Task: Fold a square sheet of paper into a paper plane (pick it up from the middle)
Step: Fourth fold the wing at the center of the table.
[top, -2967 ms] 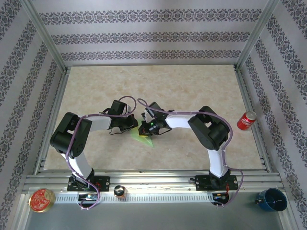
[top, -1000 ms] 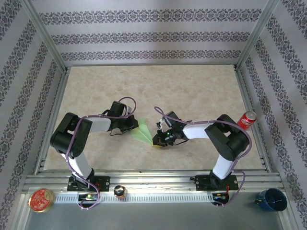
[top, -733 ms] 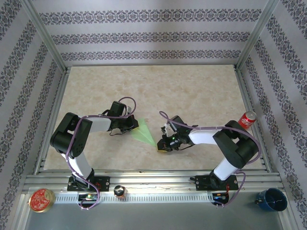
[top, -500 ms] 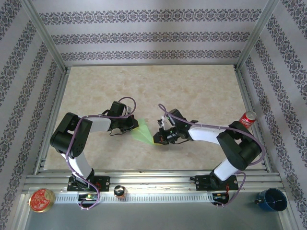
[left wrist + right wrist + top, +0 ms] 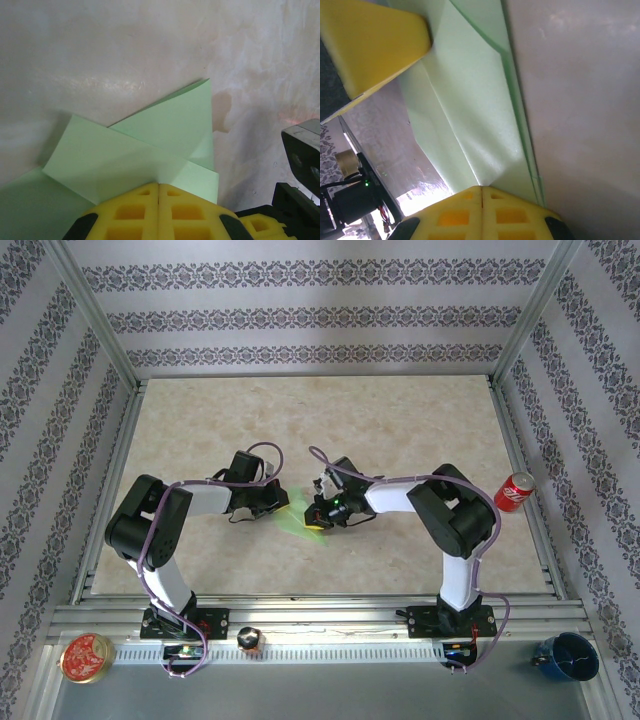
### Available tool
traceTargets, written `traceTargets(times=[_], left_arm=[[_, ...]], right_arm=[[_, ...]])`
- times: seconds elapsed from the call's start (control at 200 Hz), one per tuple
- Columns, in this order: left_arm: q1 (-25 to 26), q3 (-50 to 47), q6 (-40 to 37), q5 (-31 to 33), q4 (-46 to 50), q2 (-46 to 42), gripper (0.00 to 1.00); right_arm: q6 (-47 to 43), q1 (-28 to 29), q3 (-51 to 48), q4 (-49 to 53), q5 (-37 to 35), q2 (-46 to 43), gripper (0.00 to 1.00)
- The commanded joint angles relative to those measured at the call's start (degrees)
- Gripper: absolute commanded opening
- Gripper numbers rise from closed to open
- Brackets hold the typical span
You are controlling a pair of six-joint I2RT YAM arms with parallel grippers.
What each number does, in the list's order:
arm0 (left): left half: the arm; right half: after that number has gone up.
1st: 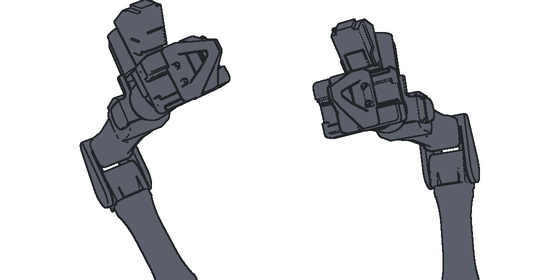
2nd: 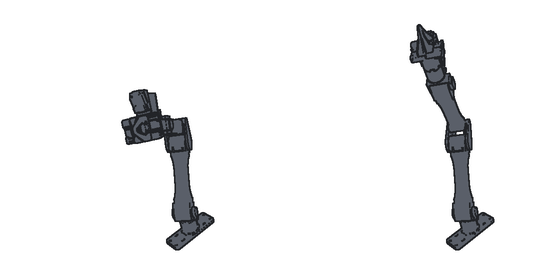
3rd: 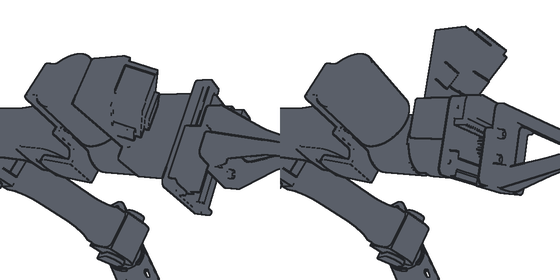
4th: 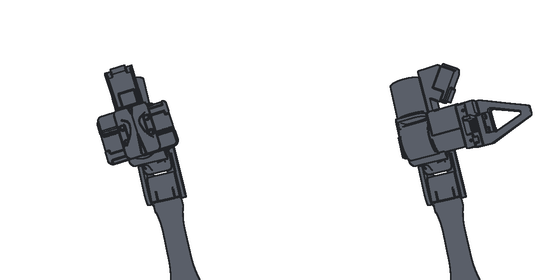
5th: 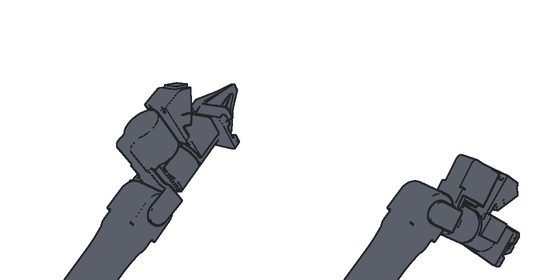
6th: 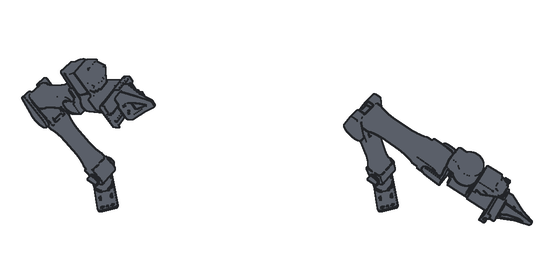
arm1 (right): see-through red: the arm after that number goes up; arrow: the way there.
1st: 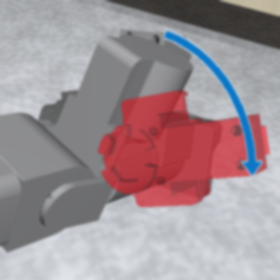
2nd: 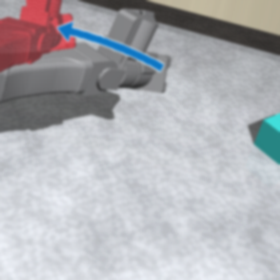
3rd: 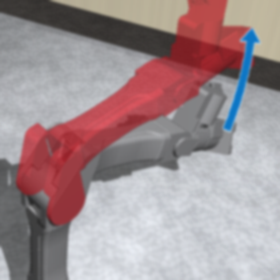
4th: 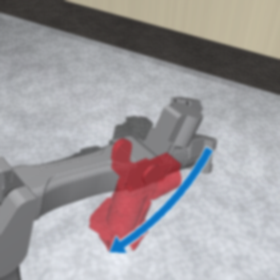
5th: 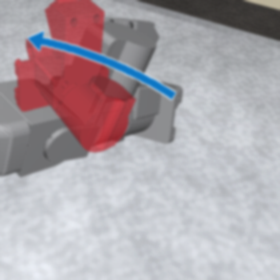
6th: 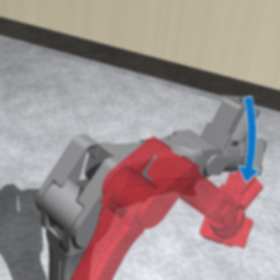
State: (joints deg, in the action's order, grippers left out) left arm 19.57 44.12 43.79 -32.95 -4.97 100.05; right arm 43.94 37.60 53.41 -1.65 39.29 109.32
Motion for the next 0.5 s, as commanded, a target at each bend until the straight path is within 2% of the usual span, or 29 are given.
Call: traceTargets(times=[0.0, 0.285, 0.495], left_arm=[[-2.45, 0.87, -2.1, 3.93, 2.71, 1.82, 0.03], [-10.04, 1.22, -2.85, -0.86, -1.2, 6.06, 0.06], [-13.29, 4.01, -4.17, -1.84, 1.36, 5.74, 0.06]], right_arm=[[-1.75, -0.37, -4.41, 2.17, -3.15, 0.34, 0.0], [-2.15, -0.47, -8.5, 1.12, -4.66, -0.68, 0.0], [-2.2, -0.33, -8.32, 0.86, -4.32, -0.68, 0.0]])
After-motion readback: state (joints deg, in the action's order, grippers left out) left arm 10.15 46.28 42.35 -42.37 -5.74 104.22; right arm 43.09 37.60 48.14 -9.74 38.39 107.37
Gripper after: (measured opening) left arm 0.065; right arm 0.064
